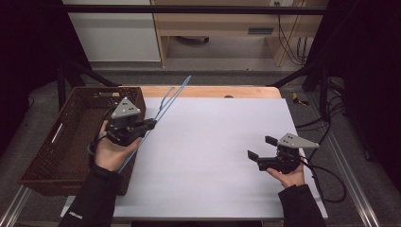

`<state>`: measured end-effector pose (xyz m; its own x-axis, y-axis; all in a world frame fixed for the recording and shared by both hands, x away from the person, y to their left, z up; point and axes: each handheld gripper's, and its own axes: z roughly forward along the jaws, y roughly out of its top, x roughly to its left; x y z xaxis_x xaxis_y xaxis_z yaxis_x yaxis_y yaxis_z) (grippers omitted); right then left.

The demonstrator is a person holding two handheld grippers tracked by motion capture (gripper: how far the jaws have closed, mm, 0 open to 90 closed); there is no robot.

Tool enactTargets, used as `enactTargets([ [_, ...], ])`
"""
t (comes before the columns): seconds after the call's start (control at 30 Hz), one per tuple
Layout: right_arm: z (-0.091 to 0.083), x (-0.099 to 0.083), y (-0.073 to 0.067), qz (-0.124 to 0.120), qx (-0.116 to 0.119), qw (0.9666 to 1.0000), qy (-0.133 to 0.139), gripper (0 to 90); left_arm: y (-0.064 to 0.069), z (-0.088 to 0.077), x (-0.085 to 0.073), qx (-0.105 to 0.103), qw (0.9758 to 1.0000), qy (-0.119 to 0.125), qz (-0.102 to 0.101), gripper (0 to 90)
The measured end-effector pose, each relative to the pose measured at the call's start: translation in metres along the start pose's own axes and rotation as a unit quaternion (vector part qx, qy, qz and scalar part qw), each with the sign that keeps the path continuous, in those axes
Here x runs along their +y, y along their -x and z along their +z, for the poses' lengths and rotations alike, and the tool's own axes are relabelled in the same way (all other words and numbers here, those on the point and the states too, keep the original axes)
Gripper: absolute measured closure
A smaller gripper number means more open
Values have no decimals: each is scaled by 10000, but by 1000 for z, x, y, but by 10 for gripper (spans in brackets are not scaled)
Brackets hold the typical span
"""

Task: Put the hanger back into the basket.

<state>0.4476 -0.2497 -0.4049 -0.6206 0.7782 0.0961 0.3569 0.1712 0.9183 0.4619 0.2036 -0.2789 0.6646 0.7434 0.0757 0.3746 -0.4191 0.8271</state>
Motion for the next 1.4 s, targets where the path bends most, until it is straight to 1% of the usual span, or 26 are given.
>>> enactTargets([
  [0.07,-1,-1,1,-38,-28,10000,-6,82,-6,-8,3,22,10000,39,37,875],
  [0.1,-2,-1,1,-37,-39,10000,-15,79,-7,-10,3,24,10000,93,-8,875],
  [0.13,-2,-1,1,-26,-48,10000,-20,77,-10,-15,5,25,9999,91,45,875],
  [0.23,-4,-2,2,-78,-45,10000,-19,69,-18,-25,8,36,9999,163,31,875],
  [0.33,-7,-2,2,-74,-68,9999,-10,64,-26,-35,9,106,9997,203,7,875],
  [0.37,-8,-2,3,-78,-71,9999,9,62,-29,-38,10,128,9996,249,23,875],
  [0.47,-10,-2,3,-50,-72,10000,21,58,-38,-49,9,168,9993,319,-40,875],
  [0.5,-10,-2,3,-83,-66,9999,34,57,-41,-52,8,193,9992,348,-64,875],
  [0.6,-11,-1,3,-89,-70,9999,38,52,-51,-62,5,244,9990,363,-117,875],
  [0.73,-12,-1,3,-85,-83,9999,42,49,-64,-71,-2,333,9981,443,-263,875],
  [0.83,-12,-2,3,-81,-82,9999,29,49,-74,-77,-7,419,9979,404,-268,875],
  [0.97,-11,-2,3,-109,-75,9999,0,49,-89,-82,-15,537,9977,294,-274,875],
  [1.03,-10,-3,2,-107,-87,9999,-19,48,-96,-84,-20,536,9982,190,-198,875],
  [1.07,-10,-3,2,-107,-91,9999,-25,48,-98,-84,-22,559,9980,191,-240,875],
  [1.1,-10,-3,2,-105,-92,9999,-25,49,-102,-84,-24,573,9981,117,-197,874],
  [1.17,-10,-3,3,-97,-95,9999,-23,48,-107,-84,-29,602,9980,19,-190,874],
  [1.3,-9,-3,2,-126,-94,9999,-22,49,-118,-85,-40,570,9983,-47,-106,874],
  [1.33,-9,-3,2,-128,-91,9999,-27,49,-120,-85,-43,560,9983,-29,-142,874],
  [1.37,-9,-3,2,-125,-94,9999,-38,49,-123,-85,-47,532,9985,-56,-104,874],
  [1.4,-8,-4,2,-137,-100,9998,-46,49,-125,-85,-49,551,9984,-101,-69,874],
])
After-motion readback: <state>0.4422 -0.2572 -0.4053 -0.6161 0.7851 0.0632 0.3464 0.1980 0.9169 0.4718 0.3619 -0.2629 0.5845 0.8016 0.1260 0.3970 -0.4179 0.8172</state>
